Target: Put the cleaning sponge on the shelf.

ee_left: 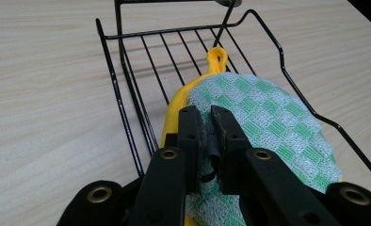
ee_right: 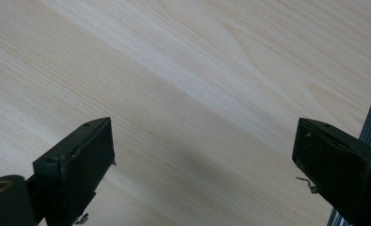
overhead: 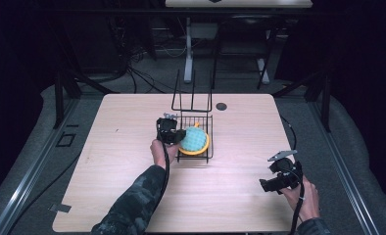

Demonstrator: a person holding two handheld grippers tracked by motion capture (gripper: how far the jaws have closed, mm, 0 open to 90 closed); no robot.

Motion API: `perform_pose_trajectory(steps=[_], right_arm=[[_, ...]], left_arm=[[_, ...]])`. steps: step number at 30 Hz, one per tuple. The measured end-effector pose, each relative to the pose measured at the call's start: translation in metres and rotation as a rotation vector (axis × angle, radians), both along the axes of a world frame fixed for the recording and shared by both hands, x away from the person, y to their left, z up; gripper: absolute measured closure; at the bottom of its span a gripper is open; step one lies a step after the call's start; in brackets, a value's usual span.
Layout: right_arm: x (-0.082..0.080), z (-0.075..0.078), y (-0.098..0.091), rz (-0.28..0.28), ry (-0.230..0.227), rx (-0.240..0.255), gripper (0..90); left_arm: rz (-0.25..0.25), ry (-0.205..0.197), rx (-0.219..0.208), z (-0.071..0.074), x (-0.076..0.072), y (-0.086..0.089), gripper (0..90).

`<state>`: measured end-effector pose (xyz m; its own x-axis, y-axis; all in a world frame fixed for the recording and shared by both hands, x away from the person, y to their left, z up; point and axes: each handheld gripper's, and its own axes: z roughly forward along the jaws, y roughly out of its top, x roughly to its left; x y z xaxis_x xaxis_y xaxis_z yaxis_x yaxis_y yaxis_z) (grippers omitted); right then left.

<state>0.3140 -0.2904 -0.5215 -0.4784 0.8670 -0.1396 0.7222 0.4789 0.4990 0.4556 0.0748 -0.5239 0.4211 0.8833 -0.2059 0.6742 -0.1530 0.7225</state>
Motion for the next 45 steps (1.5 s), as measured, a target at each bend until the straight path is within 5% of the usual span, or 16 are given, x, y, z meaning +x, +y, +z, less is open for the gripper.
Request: perform_pose_trajectory(steps=[7, 14, 23, 45], right_arm=[[0.0, -0.001, 0.0, 0.0, 0.005, -0.005, 5.7], [0.0, -0.001, 0.0, 0.0, -0.001, 0.0, 5.6], [-0.001, 0.0, 0.001, -0.001, 0.002, -0.006, 5.6], [-0.001, 0.001, 0.001, 0.001, -0.001, -0.004, 5.7]], left_arm=[[0.001, 0.0, 0.014, 0.001, 0.0, -0.001, 74.8], [-0.01, -0.017, 0.009, 0.009, -0.002, 0.007, 45.0], [-0.045, -0.061, 0.014, 0.023, -0.014, 0.018, 24.9], [-0.073, -0.107, 0.075, 0.047, -0.057, 0.072, 11.8]])
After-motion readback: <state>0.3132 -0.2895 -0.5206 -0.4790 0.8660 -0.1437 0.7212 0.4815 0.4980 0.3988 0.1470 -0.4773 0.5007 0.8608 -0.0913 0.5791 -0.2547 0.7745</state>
